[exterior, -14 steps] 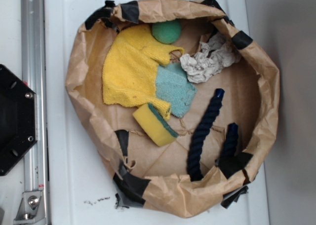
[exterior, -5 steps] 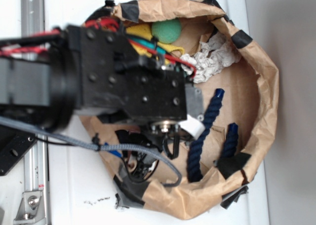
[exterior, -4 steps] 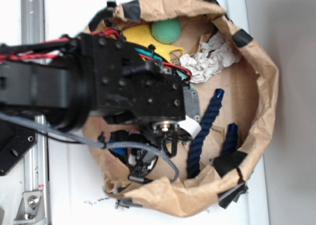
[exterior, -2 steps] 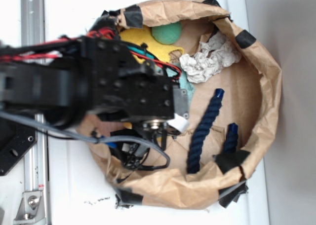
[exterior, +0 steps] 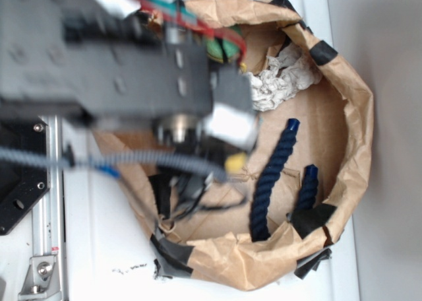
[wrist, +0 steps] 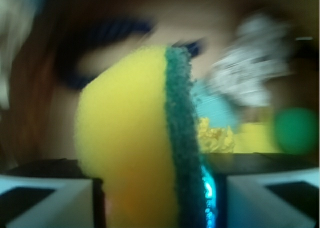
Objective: Grab the green sponge.
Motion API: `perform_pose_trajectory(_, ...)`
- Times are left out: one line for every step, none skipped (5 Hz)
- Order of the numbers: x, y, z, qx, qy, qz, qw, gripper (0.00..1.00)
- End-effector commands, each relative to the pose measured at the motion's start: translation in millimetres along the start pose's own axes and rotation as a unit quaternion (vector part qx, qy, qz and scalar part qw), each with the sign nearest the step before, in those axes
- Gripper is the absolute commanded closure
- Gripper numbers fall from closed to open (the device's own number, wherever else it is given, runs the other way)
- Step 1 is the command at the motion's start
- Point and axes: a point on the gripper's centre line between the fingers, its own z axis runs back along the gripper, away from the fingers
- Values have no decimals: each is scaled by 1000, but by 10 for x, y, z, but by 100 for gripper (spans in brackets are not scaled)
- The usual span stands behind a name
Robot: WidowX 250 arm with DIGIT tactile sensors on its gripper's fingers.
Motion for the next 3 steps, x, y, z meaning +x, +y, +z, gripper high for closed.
perform_pose_trajectory(208, -34, 298, -12, -43, 126, 991, 100)
perform_pose_trajectory(226, -75, 265, -21, -42, 150, 988, 100)
perform_pose_trajectory(243, -43, 160, -22, -25, 158, 987, 100)
